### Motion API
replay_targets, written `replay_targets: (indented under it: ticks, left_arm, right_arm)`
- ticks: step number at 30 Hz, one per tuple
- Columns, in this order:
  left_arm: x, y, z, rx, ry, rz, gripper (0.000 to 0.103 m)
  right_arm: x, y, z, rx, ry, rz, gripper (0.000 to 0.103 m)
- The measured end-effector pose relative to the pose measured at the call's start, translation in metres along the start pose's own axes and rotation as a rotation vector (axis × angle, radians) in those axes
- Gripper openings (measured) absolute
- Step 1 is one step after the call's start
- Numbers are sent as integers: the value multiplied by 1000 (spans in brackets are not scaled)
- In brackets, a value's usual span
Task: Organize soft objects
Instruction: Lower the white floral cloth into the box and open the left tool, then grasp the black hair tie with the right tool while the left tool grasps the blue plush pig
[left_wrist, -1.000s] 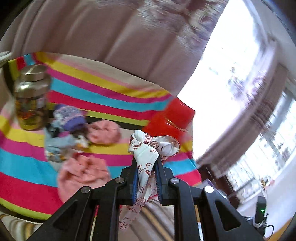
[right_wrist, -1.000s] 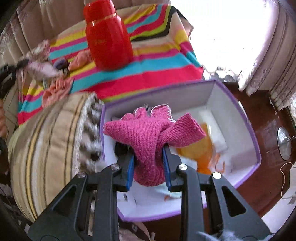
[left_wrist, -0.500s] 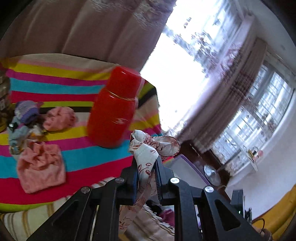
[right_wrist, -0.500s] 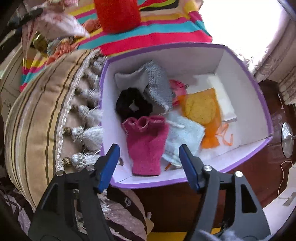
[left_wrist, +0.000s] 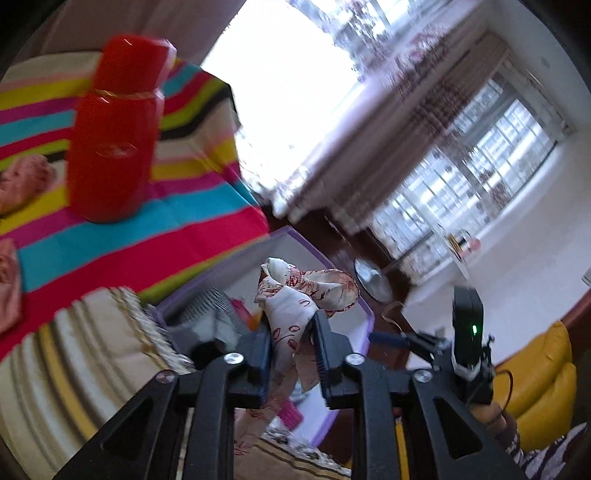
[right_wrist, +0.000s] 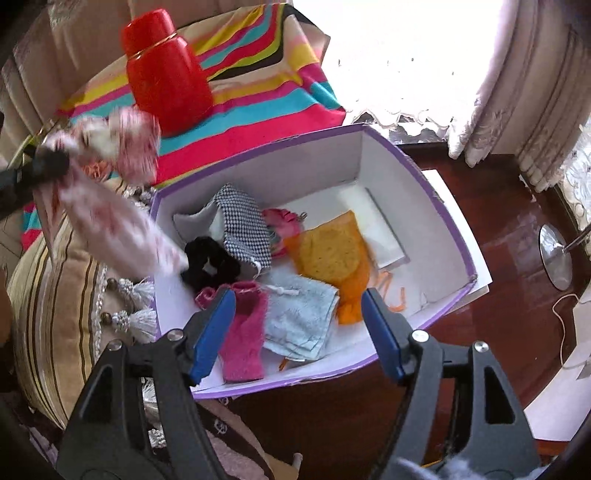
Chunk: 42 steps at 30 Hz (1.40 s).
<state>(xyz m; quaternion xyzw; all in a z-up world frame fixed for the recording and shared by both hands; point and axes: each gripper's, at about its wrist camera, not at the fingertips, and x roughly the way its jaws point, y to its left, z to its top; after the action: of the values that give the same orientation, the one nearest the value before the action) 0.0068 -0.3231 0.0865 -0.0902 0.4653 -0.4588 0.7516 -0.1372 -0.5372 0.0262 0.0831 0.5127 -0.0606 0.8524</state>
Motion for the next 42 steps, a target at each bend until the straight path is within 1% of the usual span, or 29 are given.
replay_targets:
  ticks: [1,2,3,4,8,13,19,25,34,39,42]
  left_arm:
    - [5,-1,-1,2,22,-7,37]
    - [9,-3,-2,2,36,0,55]
    - [10,-2,-3,-1,36,17,67]
    - [9,-1,-3,-7,28,24,69]
    - [0,9,-2,-39,4,33,70]
    - [-7,16,-1,-53,-8,42,70]
    - [-12,19,1,-45,-25,74,70]
    - [-29,41,6,-84,-68,115,70]
    - [-69,98,10,-189,-152,196,70]
    - [-102,140,11,-279,-212,240,70]
    - [-125,168,8,-346,-264,274,70]
  right_arm:
    - [0,-1,1,3,-2,-1,74]
    - [-1,-3,1,5,-3,-2,74]
    - [-1,-3,1,5,-3,0,74]
    - [-1,-3,0,4,-3,3,74]
    - [0,1,-1,-5,1,13,74]
    - [3,10,1,-24,2,30,74]
    - [8,31,9,-56,-2,66,74]
    - [15,62,25,-111,-9,99,74]
    - [27,106,48,-181,-9,140,74]
    - [37,138,63,-230,-2,168,75]
    - [42,160,75,-266,-7,185,75]
